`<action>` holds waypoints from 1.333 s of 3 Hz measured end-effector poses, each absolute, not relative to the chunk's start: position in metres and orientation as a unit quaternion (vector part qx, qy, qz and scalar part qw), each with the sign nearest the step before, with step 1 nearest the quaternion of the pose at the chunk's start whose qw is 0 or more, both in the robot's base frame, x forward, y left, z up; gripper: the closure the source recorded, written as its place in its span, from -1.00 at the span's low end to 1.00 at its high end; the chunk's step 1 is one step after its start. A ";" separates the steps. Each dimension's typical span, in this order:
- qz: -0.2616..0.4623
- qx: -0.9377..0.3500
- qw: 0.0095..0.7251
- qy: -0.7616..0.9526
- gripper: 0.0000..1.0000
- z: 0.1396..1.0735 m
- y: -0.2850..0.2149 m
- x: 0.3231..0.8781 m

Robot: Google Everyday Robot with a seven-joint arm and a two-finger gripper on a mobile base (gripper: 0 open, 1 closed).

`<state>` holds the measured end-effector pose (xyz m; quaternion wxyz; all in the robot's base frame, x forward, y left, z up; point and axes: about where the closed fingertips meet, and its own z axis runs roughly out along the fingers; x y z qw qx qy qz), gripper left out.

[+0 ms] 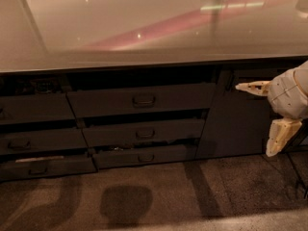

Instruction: Open top drawer

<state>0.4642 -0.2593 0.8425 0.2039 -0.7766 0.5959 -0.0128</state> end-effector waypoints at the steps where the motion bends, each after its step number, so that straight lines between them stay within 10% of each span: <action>1: 0.007 -0.763 0.187 0.619 -1.00 0.821 -0.281 0.498; 4: 0.024 -0.747 0.159 0.646 -1.00 0.786 -0.305 0.559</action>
Offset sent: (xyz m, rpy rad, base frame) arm 0.1382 -0.0891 -0.0853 0.0147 0.2389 -0.1895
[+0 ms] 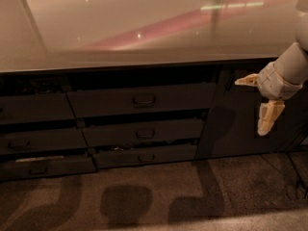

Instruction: Open top drawer

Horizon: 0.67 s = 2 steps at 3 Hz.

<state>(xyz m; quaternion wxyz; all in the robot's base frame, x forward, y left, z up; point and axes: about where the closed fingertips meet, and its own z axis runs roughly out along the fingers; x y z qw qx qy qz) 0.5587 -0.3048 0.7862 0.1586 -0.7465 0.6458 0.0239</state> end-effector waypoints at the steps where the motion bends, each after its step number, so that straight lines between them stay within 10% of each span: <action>1: -0.006 -0.776 0.150 0.612 -1.00 0.796 -0.263 0.551; 2: -0.032 -0.807 0.131 0.575 -1.00 0.801 -0.215 0.530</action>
Offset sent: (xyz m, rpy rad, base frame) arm -0.0548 0.1474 0.0249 -0.2167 -0.1075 0.2736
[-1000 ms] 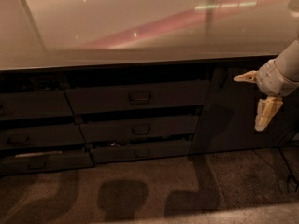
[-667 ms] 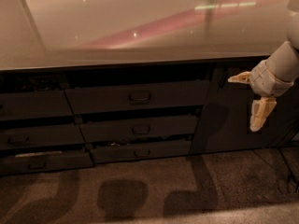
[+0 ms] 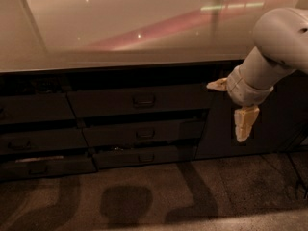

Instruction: Open top drawer

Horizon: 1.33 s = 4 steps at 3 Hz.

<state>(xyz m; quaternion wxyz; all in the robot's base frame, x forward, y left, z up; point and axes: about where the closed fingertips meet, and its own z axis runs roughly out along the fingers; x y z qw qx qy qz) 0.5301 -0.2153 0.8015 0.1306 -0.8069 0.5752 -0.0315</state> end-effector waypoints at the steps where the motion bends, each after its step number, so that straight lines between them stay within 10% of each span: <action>1: -0.047 -0.823 0.116 0.554 -1.00 0.803 -0.187 0.518; 4: -0.090 -0.856 0.142 0.489 -1.00 0.809 -0.188 0.489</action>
Offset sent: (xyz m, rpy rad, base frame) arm -0.0105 0.0256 0.0016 -0.0433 -0.0113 0.0437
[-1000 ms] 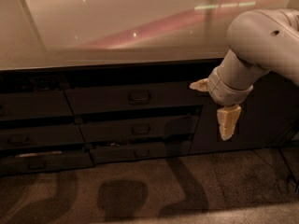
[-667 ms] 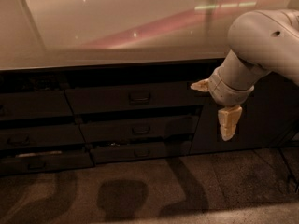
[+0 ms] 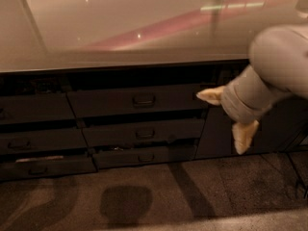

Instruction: Open top drawer

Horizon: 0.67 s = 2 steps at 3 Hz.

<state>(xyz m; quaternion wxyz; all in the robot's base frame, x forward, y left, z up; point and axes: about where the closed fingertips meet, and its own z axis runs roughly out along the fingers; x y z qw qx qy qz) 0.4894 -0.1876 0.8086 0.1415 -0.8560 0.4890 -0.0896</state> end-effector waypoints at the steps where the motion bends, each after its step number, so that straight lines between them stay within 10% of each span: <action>1: -0.109 -0.864 0.145 0.469 -1.00 0.793 -0.203 0.482; 2: -0.109 -0.864 0.146 0.469 -1.00 0.794 -0.203 0.483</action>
Offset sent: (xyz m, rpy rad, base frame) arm -0.0086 -0.0159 -0.0161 -0.0188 -0.0384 0.0357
